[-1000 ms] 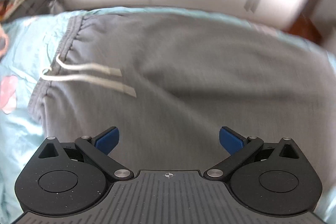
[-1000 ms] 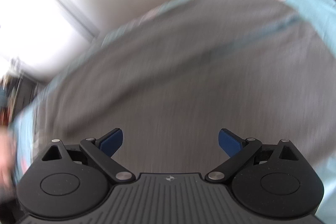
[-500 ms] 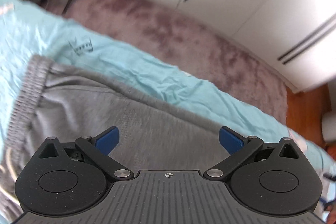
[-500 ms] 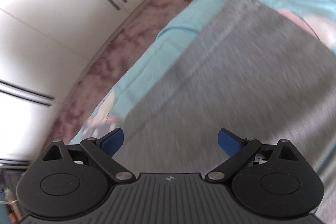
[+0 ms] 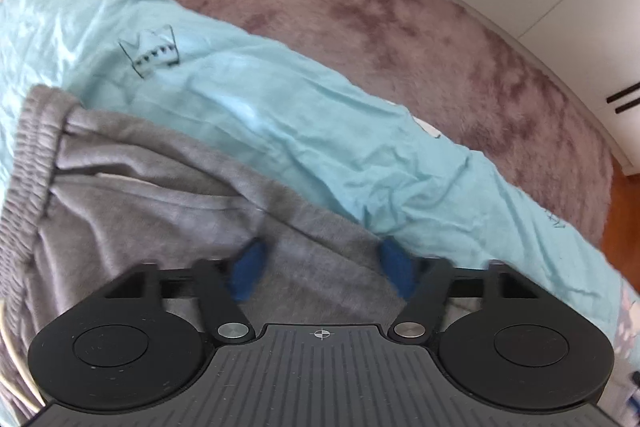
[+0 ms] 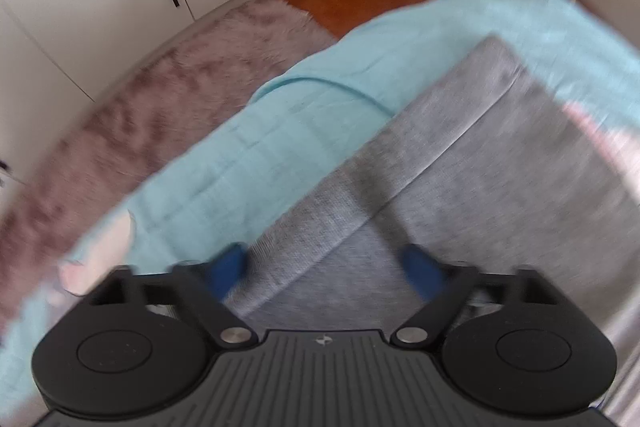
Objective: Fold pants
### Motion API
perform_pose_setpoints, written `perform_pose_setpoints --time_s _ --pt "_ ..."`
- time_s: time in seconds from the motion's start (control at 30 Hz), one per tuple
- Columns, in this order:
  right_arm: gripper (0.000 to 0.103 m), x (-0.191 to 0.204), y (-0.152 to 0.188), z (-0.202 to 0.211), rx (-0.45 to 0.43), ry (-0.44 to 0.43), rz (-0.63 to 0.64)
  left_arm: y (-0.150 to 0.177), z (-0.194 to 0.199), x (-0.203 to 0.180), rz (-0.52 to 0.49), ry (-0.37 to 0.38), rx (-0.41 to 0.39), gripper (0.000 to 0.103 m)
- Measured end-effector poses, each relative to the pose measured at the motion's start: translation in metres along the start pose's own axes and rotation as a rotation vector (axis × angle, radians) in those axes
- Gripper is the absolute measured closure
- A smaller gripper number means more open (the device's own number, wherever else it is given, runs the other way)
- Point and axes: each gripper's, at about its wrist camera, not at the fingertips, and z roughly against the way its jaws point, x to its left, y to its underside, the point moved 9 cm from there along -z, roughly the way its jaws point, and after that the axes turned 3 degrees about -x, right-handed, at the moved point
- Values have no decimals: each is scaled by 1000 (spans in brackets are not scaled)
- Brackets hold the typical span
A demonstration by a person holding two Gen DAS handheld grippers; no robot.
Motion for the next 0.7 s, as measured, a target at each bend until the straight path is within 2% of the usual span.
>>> perform_pose_setpoints --time_s 0.03,0.07,0.1,0.13,0.2,0.37,0.47,0.57,0.63,0.67,0.7 --pt "63 3 0 4 -25 -2 36 2 3 1 -17 11 -16 68" --pt "74 7 3 8 -53 -20 85 5 6 4 -24 37 -25 77" --pt "91 8 7 12 -66 -26 131 6 10 5 -8 72 -20 90" --pt "96 8 10 16 -70 -32 164 9 15 10 18 104 -20 95" --pt "98 2 15 28 -78 -75 155 16 26 18 33 129 -30 99" --pt "99 -32 25 78 -141 -295 11 52 72 40 -9 225 -111 102" --pt "99 -73 52 113 -174 -420 -68 98 109 68 -60 292 -159 102" --pt "99 -127 97 148 -197 -537 -135 157 139 106 -107 335 -166 102" --pt "101 -162 133 161 -180 -554 -153 169 139 122 -126 305 -158 99" --pt "103 -179 149 161 -174 -532 -160 167 136 126 -126 291 -155 96" --pt "103 -191 158 158 -177 -486 -154 161 134 130 -84 263 -159 84"
